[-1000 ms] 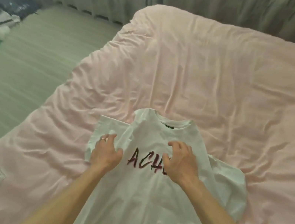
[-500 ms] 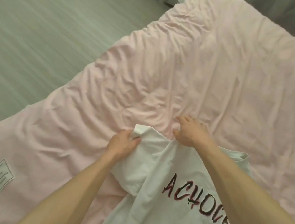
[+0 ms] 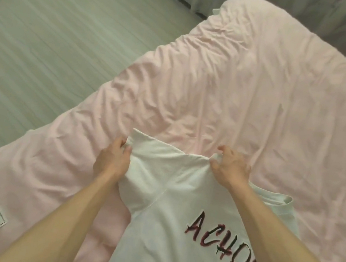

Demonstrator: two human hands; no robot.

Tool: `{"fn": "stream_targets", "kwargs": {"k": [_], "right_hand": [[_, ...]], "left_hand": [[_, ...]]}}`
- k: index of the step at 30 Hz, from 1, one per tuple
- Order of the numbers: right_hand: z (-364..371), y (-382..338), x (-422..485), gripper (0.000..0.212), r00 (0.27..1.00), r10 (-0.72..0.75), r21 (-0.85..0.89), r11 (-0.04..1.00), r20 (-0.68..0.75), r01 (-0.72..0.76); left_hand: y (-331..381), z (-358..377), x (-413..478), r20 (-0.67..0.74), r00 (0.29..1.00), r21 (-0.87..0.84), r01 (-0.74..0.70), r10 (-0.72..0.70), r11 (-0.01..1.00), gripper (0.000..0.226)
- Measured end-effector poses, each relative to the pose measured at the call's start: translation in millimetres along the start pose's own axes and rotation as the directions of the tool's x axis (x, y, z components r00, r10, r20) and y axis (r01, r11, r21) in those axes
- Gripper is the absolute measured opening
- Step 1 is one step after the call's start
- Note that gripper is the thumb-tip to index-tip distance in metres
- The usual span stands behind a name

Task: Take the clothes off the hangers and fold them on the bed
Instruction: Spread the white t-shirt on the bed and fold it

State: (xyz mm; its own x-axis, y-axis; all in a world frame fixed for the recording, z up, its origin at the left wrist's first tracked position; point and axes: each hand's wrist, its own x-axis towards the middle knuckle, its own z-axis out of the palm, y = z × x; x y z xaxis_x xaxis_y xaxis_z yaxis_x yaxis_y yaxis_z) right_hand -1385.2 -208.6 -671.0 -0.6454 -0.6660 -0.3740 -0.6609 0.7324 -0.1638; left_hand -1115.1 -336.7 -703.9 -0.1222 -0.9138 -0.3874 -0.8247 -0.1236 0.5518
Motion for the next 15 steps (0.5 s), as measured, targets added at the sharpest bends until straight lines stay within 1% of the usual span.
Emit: {"fn": "stream_targets", "kwargs": {"k": [2,3,4,5,6,8,9,11,12,14,15], "right_hand": [[6.6,7.4,1.1,0.051,0.99,0.086,-0.064,0.995,0.11,-0.08],[8.4,11.6,1.1,0.048,0.987,0.1,-0.071,0.993,0.13,-0.091],[8.7,16.0,1.3,0.038,0.991,0.089,-0.059,0.995,0.1,-0.084],[7.7,19.8,1.3,0.023,0.996,0.07,-0.03,0.997,0.049,-0.069],[5.2,23.7,1.5,0.016,0.998,0.056,0.013,0.998,0.005,-0.056],[1.5,29.6,5.0,0.017,0.996,0.02,0.079,0.997,-0.084,-0.014],[0.8,30.8,5.3,0.02,0.99,-0.005,0.088,0.996,-0.138,0.018],[2.9,33.2,6.1,0.028,0.966,-0.048,0.022,0.998,-0.254,0.056],[5.3,35.1,7.5,0.034,0.96,-0.04,-0.027,0.999,-0.277,0.034],[10.9,37.6,13.0,0.04,0.979,0.065,-0.132,0.987,-0.193,-0.091],[13.0,37.3,15.0,0.038,0.98,0.126,-0.169,0.974,-0.155,-0.152]], "left_hand": [[-12.5,1.1,6.5,0.023,0.999,0.005,0.023,-0.023,1.0,0.023],[-14.6,1.3,6.9,0.019,1.0,0.014,0.013,-0.014,1.0,0.022],[-14.7,1.4,6.0,0.011,1.0,0.013,0.005,-0.005,1.0,0.022],[-13.8,2.0,4.2,0.007,1.0,0.003,-0.005,0.005,1.0,0.021],[-12.2,3.4,1.9,0.004,1.0,-0.014,-0.021,0.021,1.0,0.021],[-7.1,4.5,0.5,-0.039,0.997,-0.061,-0.075,0.073,0.995,0.02],[-4.3,4.6,1.0,-0.089,0.992,-0.099,-0.1,0.092,0.99,0.02],[0.4,3.7,3.0,-0.193,0.977,-0.173,-0.125,0.091,0.977,0.021],[1.3,3.1,4.2,-0.217,0.973,-0.18,-0.123,0.083,0.976,0.021],[-4.2,3.4,7.7,-0.193,0.979,-0.133,-0.092,0.065,0.987,0.022],[-8.6,4.0,10.4,-0.162,0.985,-0.098,-0.079,0.062,0.992,0.022]]}}
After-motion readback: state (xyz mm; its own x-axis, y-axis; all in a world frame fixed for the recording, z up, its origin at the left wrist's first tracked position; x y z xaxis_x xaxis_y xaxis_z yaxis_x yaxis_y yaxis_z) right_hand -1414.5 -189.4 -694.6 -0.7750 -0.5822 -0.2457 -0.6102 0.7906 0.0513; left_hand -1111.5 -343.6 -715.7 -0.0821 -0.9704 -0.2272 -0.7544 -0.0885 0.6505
